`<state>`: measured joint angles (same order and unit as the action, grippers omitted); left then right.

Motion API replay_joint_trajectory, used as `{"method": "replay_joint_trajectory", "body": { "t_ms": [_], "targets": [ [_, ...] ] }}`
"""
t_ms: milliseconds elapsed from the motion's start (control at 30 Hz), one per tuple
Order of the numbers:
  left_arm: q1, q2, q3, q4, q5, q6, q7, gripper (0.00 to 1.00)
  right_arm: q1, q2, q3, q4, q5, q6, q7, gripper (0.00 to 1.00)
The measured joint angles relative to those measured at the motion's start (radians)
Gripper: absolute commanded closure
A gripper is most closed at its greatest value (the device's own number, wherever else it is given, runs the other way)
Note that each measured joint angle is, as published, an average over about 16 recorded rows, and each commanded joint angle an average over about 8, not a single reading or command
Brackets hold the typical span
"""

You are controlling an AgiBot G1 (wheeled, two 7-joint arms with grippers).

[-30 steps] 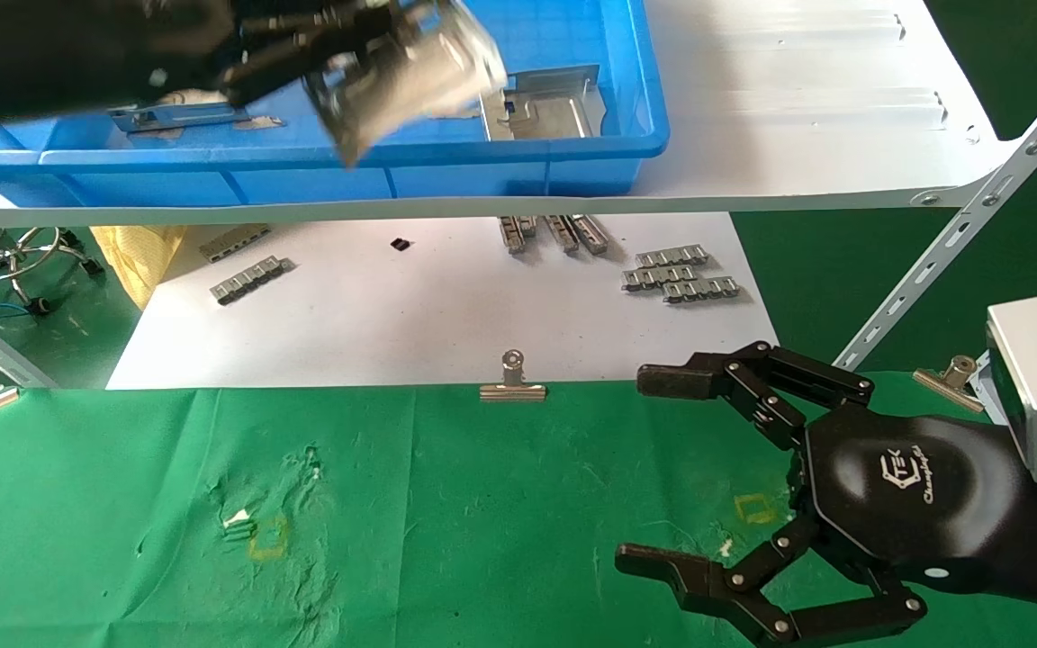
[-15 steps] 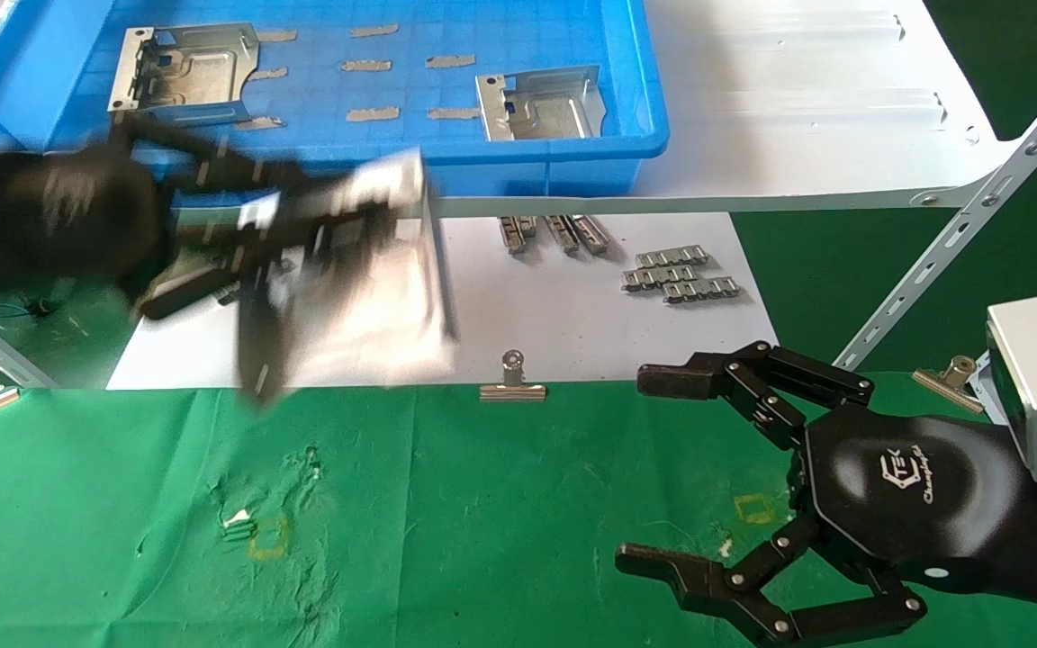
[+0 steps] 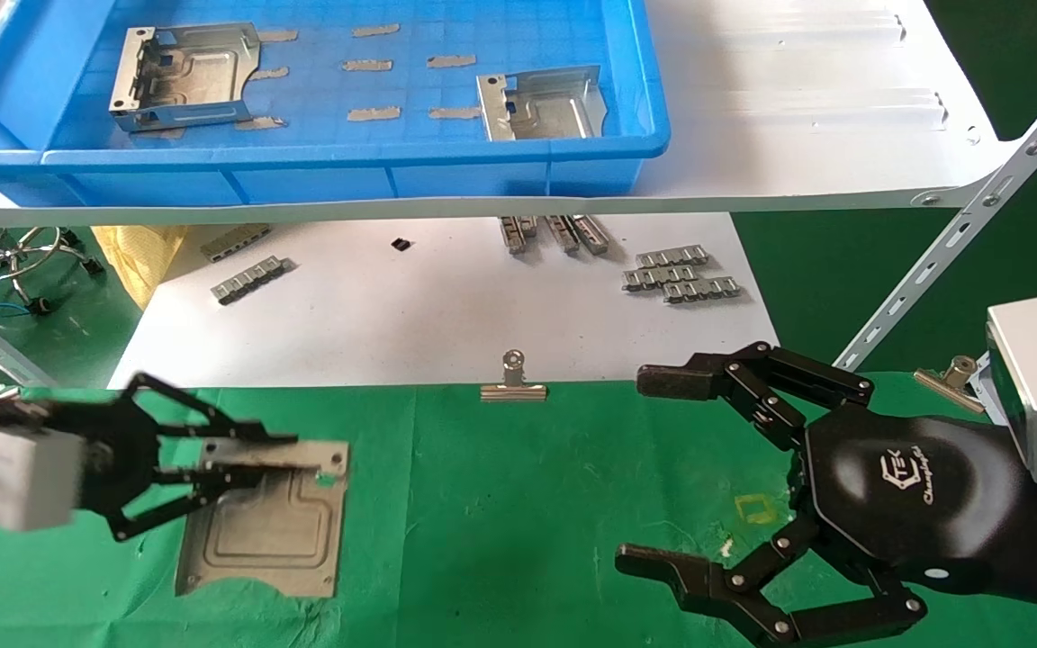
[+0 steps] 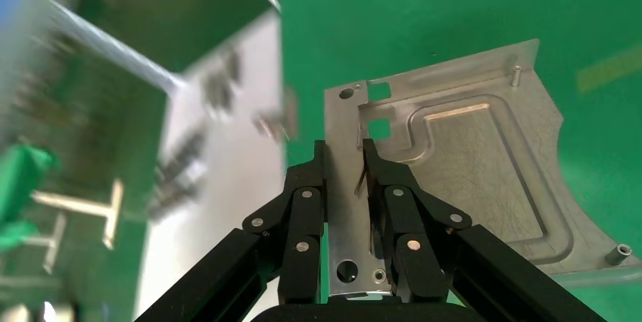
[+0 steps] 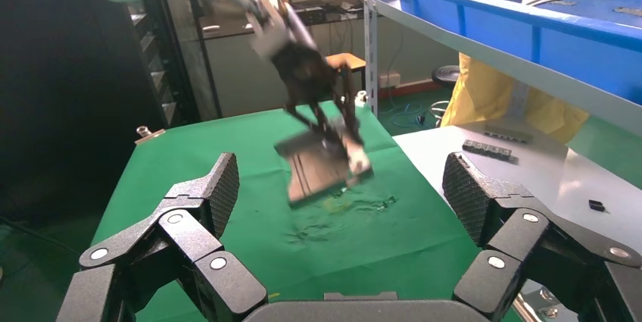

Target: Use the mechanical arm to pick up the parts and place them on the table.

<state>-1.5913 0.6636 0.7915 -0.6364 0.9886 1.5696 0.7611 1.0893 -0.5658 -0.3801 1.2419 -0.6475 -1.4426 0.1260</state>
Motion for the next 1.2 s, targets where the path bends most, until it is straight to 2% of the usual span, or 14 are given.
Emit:
{"method": "replay_joint_trajectory", "body": {
  "t_ms": [333,600,767,900,1033,1200],
  "targets": [
    [-0.035,0.095,0.077,0.234,0.119,-0.007,0.182,0.98,0.000,0.000,0.000,0.000,0.000,0.000,0.000,0.00],
    [-0.048,0.155,0.103,0.375,0.147,-0.027,0.251,0.02,0.000,0.000,0.000,0.000,0.000,0.000,0.000,0.00],
    [-0.052,0.187,0.107,0.451,0.149,-0.037,0.266,0.00,0.000,0.000,0.000,0.000,0.000,0.000,0.000,0.00],
    [-0.052,0.202,0.098,0.511,0.134,-0.030,0.240,0.00,0.000,0.000,0.000,0.000,0.000,0.000,0.000,0.00],
    [-0.041,0.208,0.074,0.563,0.095,-0.012,0.168,0.00,0.000,0.000,0.000,0.000,0.000,0.000,0.000,0.00],
    [-0.009,0.204,0.023,0.613,0.017,0.018,0.025,0.00,0.000,0.000,0.000,0.000,0.000,0.000,0.000,0.00]
  ]
}}
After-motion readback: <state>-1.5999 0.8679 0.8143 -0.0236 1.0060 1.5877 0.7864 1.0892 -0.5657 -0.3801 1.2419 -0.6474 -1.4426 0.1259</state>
